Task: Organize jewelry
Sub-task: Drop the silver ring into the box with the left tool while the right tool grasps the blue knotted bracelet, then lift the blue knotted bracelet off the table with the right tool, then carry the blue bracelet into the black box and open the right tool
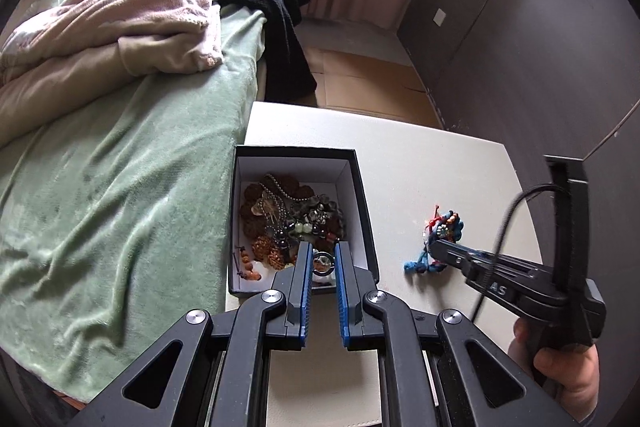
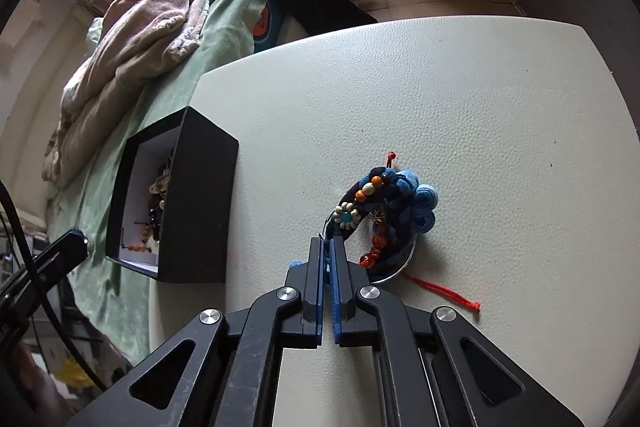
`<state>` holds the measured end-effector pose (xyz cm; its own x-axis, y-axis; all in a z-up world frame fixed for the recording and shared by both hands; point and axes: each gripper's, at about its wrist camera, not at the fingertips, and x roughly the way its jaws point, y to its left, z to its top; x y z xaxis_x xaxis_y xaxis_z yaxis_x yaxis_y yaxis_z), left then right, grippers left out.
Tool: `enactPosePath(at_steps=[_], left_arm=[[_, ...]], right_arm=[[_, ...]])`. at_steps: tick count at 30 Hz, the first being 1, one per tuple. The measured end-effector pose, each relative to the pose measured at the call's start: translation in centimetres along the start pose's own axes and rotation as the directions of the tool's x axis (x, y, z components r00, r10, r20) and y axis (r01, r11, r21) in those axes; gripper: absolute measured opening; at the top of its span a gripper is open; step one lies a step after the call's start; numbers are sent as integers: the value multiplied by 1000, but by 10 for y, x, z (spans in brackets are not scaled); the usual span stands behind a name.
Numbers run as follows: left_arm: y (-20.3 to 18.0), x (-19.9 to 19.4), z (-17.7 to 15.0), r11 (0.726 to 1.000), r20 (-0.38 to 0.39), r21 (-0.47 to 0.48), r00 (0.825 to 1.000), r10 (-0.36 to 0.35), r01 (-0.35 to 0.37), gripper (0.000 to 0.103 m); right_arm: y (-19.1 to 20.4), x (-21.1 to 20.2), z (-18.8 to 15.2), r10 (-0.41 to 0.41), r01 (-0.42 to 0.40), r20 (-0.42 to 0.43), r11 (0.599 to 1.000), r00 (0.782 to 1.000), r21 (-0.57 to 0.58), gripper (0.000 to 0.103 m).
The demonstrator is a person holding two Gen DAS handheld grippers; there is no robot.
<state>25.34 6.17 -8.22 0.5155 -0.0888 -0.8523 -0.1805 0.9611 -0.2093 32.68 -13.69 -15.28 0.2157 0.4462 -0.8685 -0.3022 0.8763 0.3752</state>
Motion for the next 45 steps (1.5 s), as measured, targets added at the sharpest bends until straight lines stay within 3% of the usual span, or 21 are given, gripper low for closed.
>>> enactPosePath(at_steps=[8,10,12,13,14,19,24,27,30,36,41,43,45], left_arm=[[4,11,9,1000,2,-11,1000,3,-3,11],[5,14,10,1000,1,-14,1000,4,-4,11],[7,15,11,1000,-1,-18,1000,4,-4,11],[8,15,11,1000,-3,-20,1000,4,-4,11],[8,15,10,1000,-4,-22,1000,4,-4,11],[11,16,9,1000,-6,-28,1000,12,-12,11],[15,18,7,999,-16,-31,1000,14,-15,11],[17,18,5,999,-18,-31,1000,15,-16,11],[18,17,5,999,-18,-30,1000,16,-16,11],[19,19,8,999,-13,-35,1000,25,-26,11],[18,28,12,999,-18,-41,999,34,-35,11],[18,32,13,998,-23,-43,999,34,-35,11],[17,35,13,998,-25,-44,999,34,-35,11]], right_arm=[[-15,-35,-6,99,-102,94,994,991,33,2],[-13,-39,-5,65,-67,102,998,993,19,2],[-11,-32,-3,68,-70,64,997,996,14,11],[-9,-26,-1,75,-75,38,997,996,8,28],[-5,-21,1,71,-71,24,997,997,5,39],[4,-7,2,24,-23,4,999,1000,-36,38],[11,14,1,-37,32,-58,996,998,-87,30],[10,16,0,-57,51,-63,994,996,-94,9],[2,12,-2,-45,42,-57,997,997,-59,9],[-15,-23,-2,95,-96,25,995,995,28,7],[-33,-52,1,269,-282,132,955,954,95,6],[-37,-54,2,276,-293,148,950,950,110,6],[-39,-48,2,226,-242,134,963,965,119,7]])
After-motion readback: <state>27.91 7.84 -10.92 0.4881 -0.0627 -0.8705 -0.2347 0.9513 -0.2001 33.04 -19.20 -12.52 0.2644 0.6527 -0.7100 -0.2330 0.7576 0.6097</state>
